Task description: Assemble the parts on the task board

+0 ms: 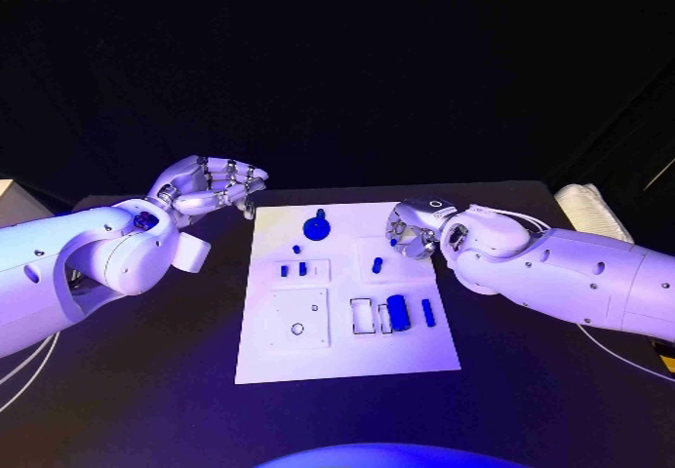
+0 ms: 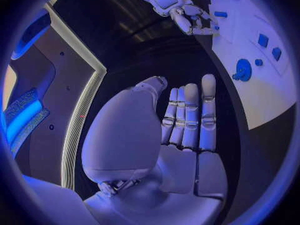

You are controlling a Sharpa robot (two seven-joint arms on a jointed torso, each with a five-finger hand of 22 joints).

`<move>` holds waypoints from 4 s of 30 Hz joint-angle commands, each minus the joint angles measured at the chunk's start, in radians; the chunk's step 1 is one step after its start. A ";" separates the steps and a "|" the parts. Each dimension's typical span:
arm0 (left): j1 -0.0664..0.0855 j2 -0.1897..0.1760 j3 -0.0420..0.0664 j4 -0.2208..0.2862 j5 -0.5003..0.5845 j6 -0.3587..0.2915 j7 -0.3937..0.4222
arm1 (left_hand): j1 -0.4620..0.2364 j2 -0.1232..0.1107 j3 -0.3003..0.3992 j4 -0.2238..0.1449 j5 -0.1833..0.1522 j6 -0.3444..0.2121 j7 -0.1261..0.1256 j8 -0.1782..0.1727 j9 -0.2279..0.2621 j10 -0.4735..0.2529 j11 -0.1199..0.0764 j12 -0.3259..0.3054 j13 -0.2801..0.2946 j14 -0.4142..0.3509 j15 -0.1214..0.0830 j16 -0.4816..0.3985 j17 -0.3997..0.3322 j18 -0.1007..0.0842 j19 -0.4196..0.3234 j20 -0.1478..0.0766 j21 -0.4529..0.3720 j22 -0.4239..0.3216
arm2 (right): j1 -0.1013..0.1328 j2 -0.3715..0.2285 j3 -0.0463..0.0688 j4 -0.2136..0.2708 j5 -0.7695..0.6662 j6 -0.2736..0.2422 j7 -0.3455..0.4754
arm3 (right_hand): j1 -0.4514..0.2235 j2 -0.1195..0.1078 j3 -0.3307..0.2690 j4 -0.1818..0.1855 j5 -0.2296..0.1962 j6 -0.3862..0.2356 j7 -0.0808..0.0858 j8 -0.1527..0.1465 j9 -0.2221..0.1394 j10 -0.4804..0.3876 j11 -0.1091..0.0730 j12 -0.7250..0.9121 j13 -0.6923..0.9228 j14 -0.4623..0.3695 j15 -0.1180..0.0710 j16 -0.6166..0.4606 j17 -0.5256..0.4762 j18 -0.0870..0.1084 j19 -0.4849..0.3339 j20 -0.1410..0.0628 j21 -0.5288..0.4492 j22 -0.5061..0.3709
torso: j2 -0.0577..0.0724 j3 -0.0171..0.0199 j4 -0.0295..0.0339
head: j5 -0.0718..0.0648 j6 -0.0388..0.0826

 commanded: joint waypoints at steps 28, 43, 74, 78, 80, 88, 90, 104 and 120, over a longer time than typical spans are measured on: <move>0.001 0.003 0.001 0.003 0.011 0.002 0.005 | 0.005 -0.007 0.006 -0.002 -0.005 -0.010 0.002 -0.004 0.002 -0.008 0.006 -0.007 -0.001 0.006 0.006 -0.006 0.004 0.013 0.012 0.001 -0.004 -0.001 | -0.025 0.021 -0.002 -0.020 -0.042 -0.025 -0.055 | 0.029 0.084 0.079 -0.044 -0.004 0.053 -0.013 0.054 0.050 0.085 -0.023 0.017 0.013 0.049 -0.025 0.032 0.008 -0.024 0.009 -0.017 0.067 0.080 | -0.001 0.0009 -0.0010 | 0.004 -0.010; 0.001 0.008 0.001 -0.012 0.021 0.004 0.006 | 0.009 -0.007 0.009 -0.004 -0.005 -0.012 0.003 -0.004 0.004 -0.012 0.008 -0.010 -0.002 0.007 0.008 -0.006 0.006 0.013 0.013 0.002 -0.004 -0.001 | -0.023 -0.016 0.005 0.025 0.004 -0.180 -0.022 | 0.026 0.082 0.086 -0.051 -0.011 0.054 -0.014 0.058 0.056 0.089 -0.023 0.015 0.014 0.048 -0.026 0.034 0.008 -0.025 0.009 -0.019 0.073 0.088 | -0.002 -0.0002 -0.0009 | 0.005 -0.005; 0.001 0.046 0.000 -0.031 0.026 -0.003 -0.006 | 0.012 -0.009 0.010 -0.005 -0.005 -0.016 0.005 -0.004 0.005 -0.017 0.010 -0.014 -0.002 0.007 0.009 -0.007 0.009 0.013 0.014 0.003 -0.004 -0.001 | -0.053 0.013 0.003 0.305 -0.026 -0.132 -0.033 | 0.022 0.081 0.087 -0.053 -0.011 0.053 -0.013 0.060 0.059 0.090 -0.023 0.013 0.015 0.049 -0.026 0.036 0.009 -0.025 0.008 -0.019 0.072 0.087 | 0.000 -0.0001 0.0005 | 0.070 -0.014; 0.001 0.056 0.000 -0.030 0.026 -0.006 -0.009 | 0.011 -0.009 0.010 -0.004 -0.005 -0.016 0.005 -0.004 0.005 -0.017 0.010 -0.014 -0.002 0.007 0.009 -0.007 0.009 0.013 0.014 0.003 -0.004 -0.001 | -0.073 0.048 -0.004 0.292 -0.042 -0.105 -0.045 | 0.022 0.081 0.087 -0.053 -0.011 0.053 -0.013 0.060 0.059 0.090 -0.023 0.013 0.015 0.048 -0.026 0.034 0.007 -0.024 0.007 -0.019 0.071 0.085 | 0.000 -0.0014 0.0017 | 0.080 -0.018; 0.001 0.058 0.000 -0.029 0.026 -0.007 -0.009 | 0.011 -0.009 0.010 -0.004 -0.005 -0.016 0.005 -0.004 0.005 -0.017 0.010 -0.014 -0.002 0.007 0.009 -0.007 0.009 0.013 0.014 0.003 -0.004 -0.001 | -0.079 0.058 -0.005 0.287 -0.048 -0.098 -0.051 | 0.022 0.081 0.087 -0.053 -0.011 0.053 -0.012 0.060 0.059 0.090 -0.023 0.013 0.015 0.048 -0.026 0.034 0.005 -0.024 0.006 -0.020 0.069 0.083 | 0.000 -0.0018 0.0019 | 0.083 -0.020; 0.001 0.063 0.000 -0.026 0.027 -0.009 -0.011 | 0.011 -0.010 0.009 -0.004 -0.005 -0.016 0.005 -0.003 0.006 -0.018 0.011 -0.015 -0.002 0.006 0.010 -0.007 0.009 0.013 0.014 0.003 -0.004 -0.001 | -0.097 0.089 -0.009 0.273 -0.068 -0.078 -0.071 | 0.021 0.081 0.088 -0.054 -0.012 0.052 -0.012 0.060 0.060 0.089 -0.022 0.012 0.015 0.048 -0.026 0.034 0.005 -0.023 0.005 -0.020 0.068 0.081 | 0.001 -0.0009 -0.0007 | 0.102 -0.033; 0.001 0.064 0.000 -0.026 0.027 -0.008 -0.012 | 0.005 -0.011 0.007 0.000 -0.006 -0.016 0.005 -0.001 0.008 -0.021 0.012 -0.016 -0.002 0.005 0.011 -0.008 0.011 0.012 0.013 0.004 -0.005 -0.001 | -0.099 0.093 -0.010 0.272 -0.071 -0.076 -0.074 | 0.021 0.081 0.088 -0.054 -0.012 0.052 -0.012 0.060 0.060 0.089 -0.022 0.012 0.015 0.048 -0.026 0.034 0.005 -0.023 0.005 -0.020 0.068 0.081 | 0.001 -0.0007 -0.0007 | 0.105 -0.036; 0.001 0.064 0.000 -0.025 0.028 -0.004 -0.018 | 0.003 -0.012 0.006 0.001 -0.007 -0.017 0.006 -0.001 0.008 -0.021 0.012 -0.016 -0.001 0.005 0.012 -0.008 0.012 0.012 0.013 0.005 -0.006 -0.001 | -0.109 0.105 -0.013 0.274 -0.088 -0.063 -0.084 | 0.020 0.082 0.089 -0.055 -0.013 0.051 -0.011 0.060 0.061 0.089 -0.022 0.011 0.015 0.048 -0.026 0.034 0.005 -0.024 0.006 -0.020 0.069 0.083 | 0.001 0.0002 -0.0001 | 0.119 -0.054; 0.001 0.063 0.000 -0.028 0.028 0.000 -0.022 | 0.003 -0.012 0.006 0.000 -0.007 -0.018 0.006 -0.001 0.009 -0.022 0.012 -0.016 -0.001 0.005 0.012 -0.009 0.013 0.012 0.013 0.005 -0.006 -0.001 | -0.113 0.109 -0.014 0.278 -0.091 -0.062 -0.084 | 0.019 0.082 0.089 -0.056 -0.013 0.050 -0.010 0.060 0.062 0.090 -0.022 0.010 0.015 0.048 -0.025 0.035 0.005 -0.024 0.005 -0.020 0.069 0.083 | 0.001 -0.0006 -0.0013 | 0.121 -0.057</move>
